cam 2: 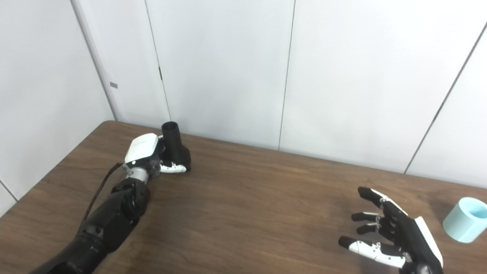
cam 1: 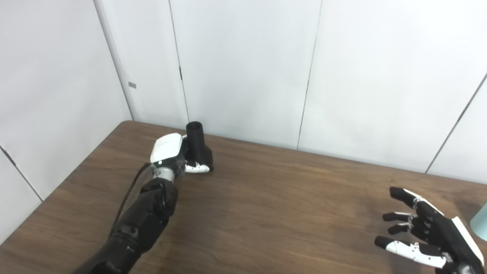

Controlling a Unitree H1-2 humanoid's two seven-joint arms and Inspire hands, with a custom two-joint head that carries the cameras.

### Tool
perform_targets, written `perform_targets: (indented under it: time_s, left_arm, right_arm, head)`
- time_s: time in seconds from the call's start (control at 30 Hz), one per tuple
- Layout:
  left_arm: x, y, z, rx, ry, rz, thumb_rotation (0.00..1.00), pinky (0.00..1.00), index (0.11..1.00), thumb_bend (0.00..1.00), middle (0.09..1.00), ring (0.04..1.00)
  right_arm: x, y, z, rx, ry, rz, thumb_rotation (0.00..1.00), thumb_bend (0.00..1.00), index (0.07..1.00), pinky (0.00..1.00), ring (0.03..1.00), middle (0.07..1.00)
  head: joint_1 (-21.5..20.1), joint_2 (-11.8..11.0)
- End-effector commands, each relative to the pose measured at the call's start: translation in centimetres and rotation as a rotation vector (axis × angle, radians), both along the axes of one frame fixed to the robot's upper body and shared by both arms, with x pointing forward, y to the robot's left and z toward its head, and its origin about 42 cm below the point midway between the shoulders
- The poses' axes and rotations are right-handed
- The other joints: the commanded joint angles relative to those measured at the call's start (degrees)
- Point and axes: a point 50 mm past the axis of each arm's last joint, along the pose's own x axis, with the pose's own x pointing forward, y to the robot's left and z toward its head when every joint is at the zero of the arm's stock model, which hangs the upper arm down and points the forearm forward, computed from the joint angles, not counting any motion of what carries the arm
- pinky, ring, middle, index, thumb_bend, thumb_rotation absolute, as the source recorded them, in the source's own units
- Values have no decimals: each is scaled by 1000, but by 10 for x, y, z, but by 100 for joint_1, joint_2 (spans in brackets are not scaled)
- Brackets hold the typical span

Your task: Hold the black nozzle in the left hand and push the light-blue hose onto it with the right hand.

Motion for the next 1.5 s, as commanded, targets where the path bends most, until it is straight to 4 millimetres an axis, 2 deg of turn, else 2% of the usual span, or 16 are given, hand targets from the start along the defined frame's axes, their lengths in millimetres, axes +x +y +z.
perform_targets:
  time_s: [0.0, 0.07, 0.17, 0.43, 0.8, 0.83, 1.0, 1.17, 1.4, 1.47]
  left_arm:
    - [-9, 8, -24, 61, 143, 14, 6, 539, 618, 662, 556, 563]
    - [-9, 9, -26, 86, 162, 11, 1, 358, 541, 550, 454, 422]
    - [-11, 11, -30, 105, 190, 18, 0, 268, 521, 522, 422, 357]
    - [-20, 14, -36, 45, 161, -2, 0, 372, 491, 522, 484, 459]
    - [-32, -1, -54, -44, 49, -97, 0, 409, 473, 521, 510, 470]
    - [-33, -4, -55, -54, 37, -107, 0, 400, 476, 512, 512, 445]
    - [-41, -26, -62, -78, -27, -207, 0, 365, 497, 503, 497, 402]
    - [-51, -59, -66, -41, -24, -329, 0, 418, 490, 506, 478, 436]
    - [-65, -116, -74, 36, -11, -559, 0, 303, 524, 500, 446, 382]
    - [-68, -127, -75, 32, -9, -596, 0, 286, 528, 499, 433, 377]
  right_arm:
    - [0, -1, 19, -9, -66, 3, 0, 629, 791, 510, 640, 850]
    - [0, -1, 20, -11, -59, -2, 0, 625, 794, 520, 648, 849]
    - [-1, -1, 21, -2, -56, -1, 0, 620, 794, 538, 644, 847]
    - [0, 0, 22, 4, -53, -2, 0, 619, 792, 569, 644, 843]
    - [3, -2, 20, 22, -62, 7, 0, 627, 779, 534, 617, 833]
    - [3, -1, 20, 32, -62, 9, 0, 624, 780, 527, 619, 834]
    - [4, 1, 19, 43, -60, 6, 0, 624, 773, 467, 602, 834]
    - [6, 3, 18, 0, -80, 6, 0, 644, 774, 461, 598, 835]
    - [11, 5, 8, 6, -107, 22, 0, 686, 754, 429, 578, 828]
    - [12, 6, 5, 3, -117, 25, 0, 700, 752, 430, 577, 825]
  head:
    - [33, 27]
    - [40, 39]
    - [39, 54]
    - [51, 93]
    - [-11, 154]
    - [-31, 158]
    - [-200, 187]
    - [-395, 217]
    - [-853, 296]
    - [-967, 317]
